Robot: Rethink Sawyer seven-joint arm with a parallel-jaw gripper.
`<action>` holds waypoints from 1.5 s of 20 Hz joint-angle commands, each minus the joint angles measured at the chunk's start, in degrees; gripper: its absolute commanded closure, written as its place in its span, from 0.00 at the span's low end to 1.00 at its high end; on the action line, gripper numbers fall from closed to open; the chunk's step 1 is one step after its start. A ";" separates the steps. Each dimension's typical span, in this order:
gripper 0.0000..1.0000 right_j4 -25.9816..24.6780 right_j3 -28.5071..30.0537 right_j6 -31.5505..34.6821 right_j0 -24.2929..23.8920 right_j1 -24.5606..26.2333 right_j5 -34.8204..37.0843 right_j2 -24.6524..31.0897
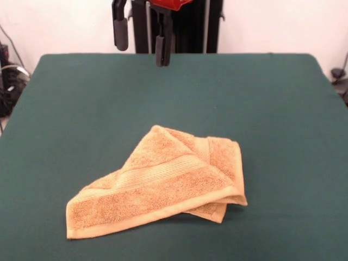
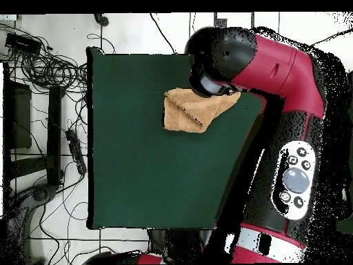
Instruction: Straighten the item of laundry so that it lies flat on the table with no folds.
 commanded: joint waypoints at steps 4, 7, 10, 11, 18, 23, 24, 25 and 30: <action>0.00 -6.80 0.53 -12.50 -0.01 10.78 0.50 11.50; 0.00 -9.22 -9.11 -13.61 -0.38 18.38 5.17 12.54; 0.00 -10.80 -15.89 -12.77 -0.54 23.93 5.77 12.59; 0.00 -10.94 -17.84 -11.55 -0.57 25.57 6.05 12.30; 0.00 -12.97 -25.92 -7.88 -0.93 34.73 -3.82 11.35; 0.00 -13.27 -30.97 -7.40 -1.52 40.20 -7.79 12.72; 0.00 -13.29 -30.58 -6.90 -1.51 40.48 -9.21 13.05; 0.00 -13.24 -31.14 -6.33 -1.52 41.15 -9.29 13.14; 0.00 -13.18 -30.70 -4.26 -0.82 40.82 -9.15 11.91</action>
